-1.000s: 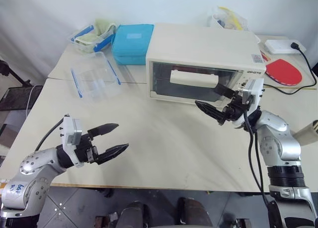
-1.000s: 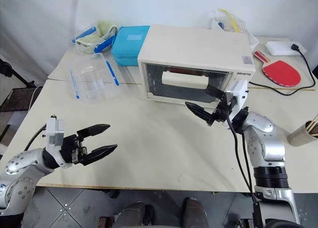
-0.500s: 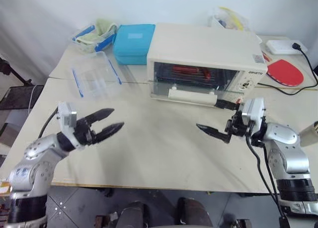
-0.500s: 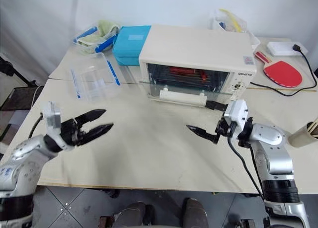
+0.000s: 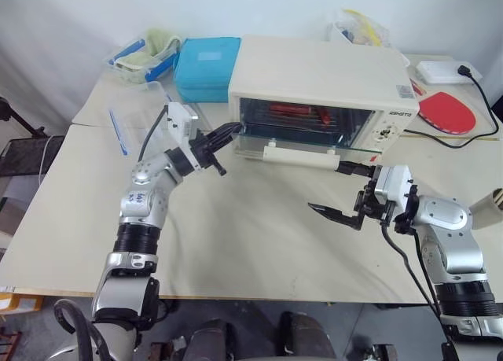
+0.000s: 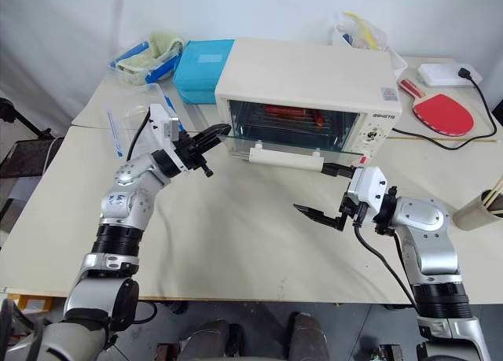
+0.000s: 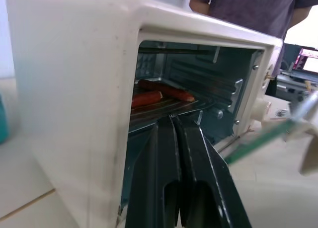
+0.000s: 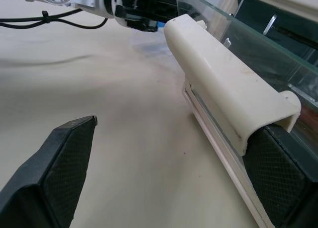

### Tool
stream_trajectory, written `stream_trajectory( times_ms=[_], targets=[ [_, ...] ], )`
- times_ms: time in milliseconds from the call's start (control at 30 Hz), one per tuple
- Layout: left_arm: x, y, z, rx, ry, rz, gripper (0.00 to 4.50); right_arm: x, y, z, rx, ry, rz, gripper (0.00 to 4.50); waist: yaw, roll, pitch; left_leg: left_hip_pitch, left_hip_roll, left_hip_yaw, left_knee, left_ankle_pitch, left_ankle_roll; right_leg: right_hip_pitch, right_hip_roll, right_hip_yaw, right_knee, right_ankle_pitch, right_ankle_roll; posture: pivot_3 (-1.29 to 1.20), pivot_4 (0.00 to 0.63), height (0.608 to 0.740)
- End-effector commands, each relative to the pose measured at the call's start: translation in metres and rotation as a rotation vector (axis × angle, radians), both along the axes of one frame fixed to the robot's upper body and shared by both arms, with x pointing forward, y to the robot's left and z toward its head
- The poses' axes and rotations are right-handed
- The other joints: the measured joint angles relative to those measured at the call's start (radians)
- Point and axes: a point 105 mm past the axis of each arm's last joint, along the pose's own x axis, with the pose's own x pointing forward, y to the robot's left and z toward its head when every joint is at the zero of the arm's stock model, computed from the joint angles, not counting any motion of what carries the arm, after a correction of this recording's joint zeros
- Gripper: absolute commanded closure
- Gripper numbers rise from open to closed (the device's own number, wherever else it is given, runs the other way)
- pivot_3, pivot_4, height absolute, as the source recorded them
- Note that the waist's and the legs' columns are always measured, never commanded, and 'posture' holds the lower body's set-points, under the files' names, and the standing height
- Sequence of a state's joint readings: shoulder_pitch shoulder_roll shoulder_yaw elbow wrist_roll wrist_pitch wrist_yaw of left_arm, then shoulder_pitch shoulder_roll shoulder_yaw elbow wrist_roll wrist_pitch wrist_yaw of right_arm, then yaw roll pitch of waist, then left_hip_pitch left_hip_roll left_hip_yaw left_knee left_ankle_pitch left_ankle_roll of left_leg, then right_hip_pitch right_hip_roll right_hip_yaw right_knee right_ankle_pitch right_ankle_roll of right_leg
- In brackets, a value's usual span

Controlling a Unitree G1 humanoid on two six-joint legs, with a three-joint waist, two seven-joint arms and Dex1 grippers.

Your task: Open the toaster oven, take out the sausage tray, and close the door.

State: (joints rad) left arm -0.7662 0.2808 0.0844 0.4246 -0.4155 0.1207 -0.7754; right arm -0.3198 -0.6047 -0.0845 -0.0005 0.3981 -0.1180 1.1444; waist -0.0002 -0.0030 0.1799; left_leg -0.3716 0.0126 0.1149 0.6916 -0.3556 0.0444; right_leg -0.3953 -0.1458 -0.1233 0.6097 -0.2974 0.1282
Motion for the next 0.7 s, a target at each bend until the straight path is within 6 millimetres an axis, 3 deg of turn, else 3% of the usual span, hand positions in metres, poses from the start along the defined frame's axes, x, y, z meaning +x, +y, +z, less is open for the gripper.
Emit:
stream_trajectory(
  times_ms=[33, 300, 600, 700],
  targets=[
    [-0.002, -0.009, 0.006, 0.018, -0.045, -0.033, 4.47, -0.007, 0.004, 0.008, -0.005, -0.058, 0.019, 0.00, 0.000, 0.000, 0.000, 0.000, 0.000, 0.000, 0.001, 0.000, 0.000, 0.000, 0.000, 0.000, 0.000, 0.000, 0.000, 0.00, 0.150, 0.740],
    [-0.012, -0.030, -0.014, 0.089, -0.007, -0.136, 4.47, -0.015, -0.006, 0.000, 0.031, -0.062, -0.085, 0.00, 0.027, 0.000, 0.000, -0.001, -0.001, -0.003, 0.003, 0.000, 0.000, 0.001, 0.000, -0.001, 0.000, 0.000, 0.000, 0.00, 0.150, 0.740],
    [-0.024, -0.037, -0.040, 0.171, 0.026, -0.198, 4.47, -0.063, -0.066, -0.038, -0.002, 0.018, -0.397, 0.00, 0.052, 0.000, 0.000, -0.004, -0.002, -0.008, 0.007, 0.000, 0.001, 0.004, -0.001, -0.005, -0.001, 0.001, 0.001, 0.00, 0.150, 0.740],
    [-0.028, -0.039, -0.055, 0.244, 0.028, -0.217, 4.47, -0.077, -0.087, -0.039, -0.016, 0.026, -0.496, 0.00, 0.047, 0.000, 0.000, -0.002, -0.001, -0.007, 0.007, 0.000, 0.001, 0.005, -0.001, -0.004, -0.001, 0.001, 0.001, 0.00, 0.150, 0.740]
  ],
)
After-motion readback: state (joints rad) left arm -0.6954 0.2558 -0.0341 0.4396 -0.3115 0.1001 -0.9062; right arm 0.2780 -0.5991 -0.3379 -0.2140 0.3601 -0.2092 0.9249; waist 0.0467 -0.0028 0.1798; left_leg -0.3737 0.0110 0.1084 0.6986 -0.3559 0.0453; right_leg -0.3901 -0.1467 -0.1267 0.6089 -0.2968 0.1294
